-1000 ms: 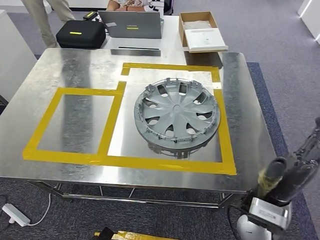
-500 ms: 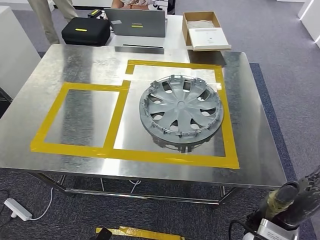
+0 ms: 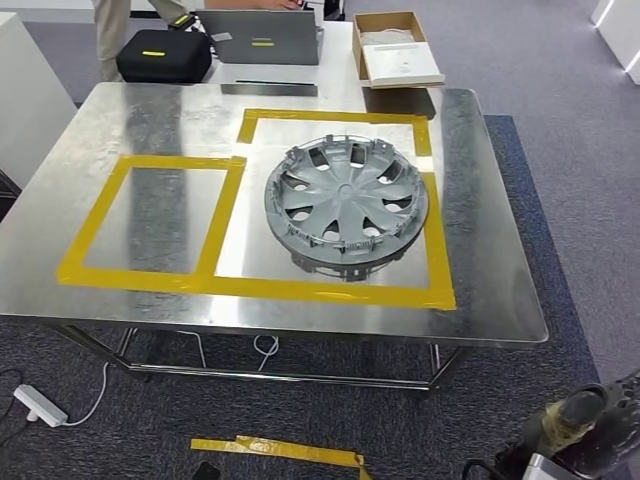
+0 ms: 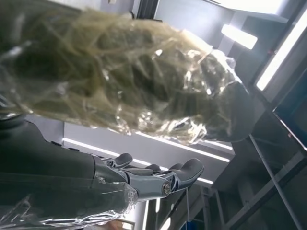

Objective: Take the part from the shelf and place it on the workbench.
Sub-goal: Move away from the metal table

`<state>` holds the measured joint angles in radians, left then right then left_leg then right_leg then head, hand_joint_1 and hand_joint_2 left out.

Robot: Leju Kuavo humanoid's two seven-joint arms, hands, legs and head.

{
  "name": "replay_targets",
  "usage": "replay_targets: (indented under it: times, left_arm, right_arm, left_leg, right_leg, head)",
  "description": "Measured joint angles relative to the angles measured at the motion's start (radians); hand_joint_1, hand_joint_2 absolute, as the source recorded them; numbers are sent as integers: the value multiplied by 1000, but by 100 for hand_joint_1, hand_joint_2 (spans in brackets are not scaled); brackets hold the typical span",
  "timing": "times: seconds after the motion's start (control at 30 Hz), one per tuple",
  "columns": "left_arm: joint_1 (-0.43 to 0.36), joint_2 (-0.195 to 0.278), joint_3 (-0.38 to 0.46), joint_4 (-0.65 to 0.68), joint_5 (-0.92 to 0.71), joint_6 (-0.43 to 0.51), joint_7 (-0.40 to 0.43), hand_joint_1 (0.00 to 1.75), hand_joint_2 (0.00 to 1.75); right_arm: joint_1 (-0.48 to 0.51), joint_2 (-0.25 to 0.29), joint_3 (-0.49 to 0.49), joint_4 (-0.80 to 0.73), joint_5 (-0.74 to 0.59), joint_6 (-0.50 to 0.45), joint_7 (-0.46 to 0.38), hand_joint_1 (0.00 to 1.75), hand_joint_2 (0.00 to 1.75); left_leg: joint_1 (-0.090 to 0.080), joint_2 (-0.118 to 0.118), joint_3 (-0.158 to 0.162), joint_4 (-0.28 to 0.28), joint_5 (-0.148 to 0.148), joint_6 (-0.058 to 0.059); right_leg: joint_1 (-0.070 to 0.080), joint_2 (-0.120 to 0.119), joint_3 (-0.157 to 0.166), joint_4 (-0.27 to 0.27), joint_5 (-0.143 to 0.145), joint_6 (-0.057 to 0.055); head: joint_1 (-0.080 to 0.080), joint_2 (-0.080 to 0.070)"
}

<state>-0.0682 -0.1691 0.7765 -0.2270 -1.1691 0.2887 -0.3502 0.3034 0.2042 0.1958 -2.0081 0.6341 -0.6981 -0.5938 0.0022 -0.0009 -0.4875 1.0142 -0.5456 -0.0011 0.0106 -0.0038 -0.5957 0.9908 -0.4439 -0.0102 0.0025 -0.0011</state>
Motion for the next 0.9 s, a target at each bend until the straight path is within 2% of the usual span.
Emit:
replay_targets:
  times: [0.03,0.1,0.13,0.17,0.2,0.27,0.3,0.33,0.37,0.4,0.43,0.5,0.53,0.57,0.63,0.67,0.7,0.73,0.8,0.83,0.87,0.9]
  left_arm:
    - [-1,0,2,0,0,1,0,0,0]
    - [3,-1,8,0,2,2,0,0,0]
    - [6,-2,10,0,4,3,0,0,0]
    - [8,-3,11,0,4,5,0,0,0]
    - [9,-4,13,1,5,7,-1,0,0]
    - [9,-5,13,1,5,10,-1,0,0]
    - [10,-7,14,1,5,11,-1,0,0]
    - [12,-9,14,1,4,12,-1,0,0]
    - [12,-11,14,1,4,13,-1,0,0]
    - [13,-13,15,1,4,14,-1,0,0]
    - [13,-15,15,1,4,14,-1,0,0]
    - [13,-18,17,1,4,15,-1,0,0]
    - [13,-19,18,1,3,16,-1,0,0]
    - [14,-20,19,1,3,16,-1,0,0]
    - [15,-21,20,1,2,16,0,0,0]
    - [16,-22,20,1,2,16,0,0,0]
    - [17,-22,21,1,2,16,0,0,0]
    - [18,-22,23,1,2,16,0,0,0]
    - [19,-22,26,1,1,16,0,0,0]
    - [19,-22,28,1,1,16,0,0,0]
    - [19,-22,29,1,1,16,0,0,0]
    - [19,-22,29,1,0,16,0,0,0]
  right_arm:
    - [3,2,-2,-2,-1,0,0,0,0]
    - [11,5,-4,-3,-3,0,4,0,0]
    - [17,5,-6,-4,-5,0,6,0,0]
    - [23,6,-7,-5,-7,0,7,0,0]
    - [29,6,-9,-6,-9,0,8,0,0]
    - [40,6,-13,-9,-18,0,8,0,0]
    - [46,6,-17,-9,-23,0,7,0,0]
    - [52,6,-20,-10,-28,0,6,0,0]
    - [58,6,-23,-10,-32,0,4,0,0]
    - [64,7,-25,-11,-36,0,2,0,0]
    - [67,8,-27,-12,-40,0,-1,0,0]
    - [73,12,-31,-17,-51,0,-6,0,0]
    - [76,13,-32,-18,-55,0,-8,0,0]
    - [80,15,-33,-20,-58,0,-10,0,0]
    - [88,18,-36,-22,-61,0,-12,0,0]
    - [90,20,-37,-24,-61,0,-12,0,0]
    - [92,22,-39,-25,-61,0,-12,0,0]
    - [93,24,-41,-26,-61,0,-12,0,0]
    - [96,27,-45,-27,-62,0,-12,0,0]
    - [98,27,-46,-27,-63,0,-13,0,0]
    - [99,28,-48,-27,-65,0,-14,0,0]
    - [100,28,-50,-28,-66,0,-15,0,0]
  left_leg:
    - [-3,0,21,-38,8,6]
    - [-7,1,18,-47,18,14]
    - [-7,3,14,-49,26,19]
    - [-5,5,6,-51,36,26]
    - [-3,7,-3,-53,47,32]
    - [-2,10,-28,-53,66,38]
    - [-2,10,-41,-53,76,38]
    - [-2,11,-54,-52,86,37]
    - [-2,11,-66,-51,95,35]
    - [-1,12,-78,-50,103,32]
    - [-1,12,-87,-48,111,29]
    - [-3,11,-103,-41,123,19]
    - [-4,11,-107,-38,130,13]
    - [-5,11,-110,-35,137,8]
    - [-2,10,-116,-33,147,-5]
    - [0,10,-123,-25,136,-11]
    - [2,9,-134,0,106,-17]
    - [3,8,-148,44,59,-22]
    - [5,7,-178,175,-39,-28]
    - [5,7,-184,228,-61,-28]
    - [5,7,-176,253,-60,-27]
    - [4,7,-152,242,-39,-23]
  right_leg:
    - [1,-1,-3,1,5,5]
    - [-1,-3,-7,1,16,16]
    - [-3,-2,-10,4,14,21]
    - [-4,-1,-20,17,-3,27]
    - [-5,1,-34,46,-36,32]
    - [-10,2,-74,164,-134,41]
    - [-12,2,-88,229,-170,45]
    - [-14,2,-91,275,-186,48]
    - [-16,2,-78,288,-180,50]
    - [-18,2,-47,262,-157,52]
    - [-20,1,3,201,-129,53]
    - [-23,3,118,43,-106,52]
    - [-23,4,153,-13,-108,49]
    - [-21,5,168,-40,-114,45]
    - [-19,4,154,-42,-106,28]
    - [-19,2,145,-41,-98,17]
    - [-19,0,134,-42,-87,5]
    - [-19,-2,122,-42,-77,-3]
    - [-15,-3,98,-40,-56,-10]
    - [-13,-4,86,-38,-45,-11]
    - [-10,-4,72,-34,-35,-12]
    - [-7,-4,59,-30,-26,-11]
  head:
    - [0,0]
    - [1,0]
    - [-1,0]
    - [-1,0]
    - [-1,0]
    - [1,0]
    - [2,0]
    - [2,0]
    - [2,0]
    - [2,0]
    - [2,0]
    - [2,0]
    - [2,0]
    - [2,0]
    - [2,0]
    - [1,0]
    - [-1,0]
    - [-3,0]
    - [-7,0]
    - [-7,0]
    - [-7,0]
    - [-7,0]
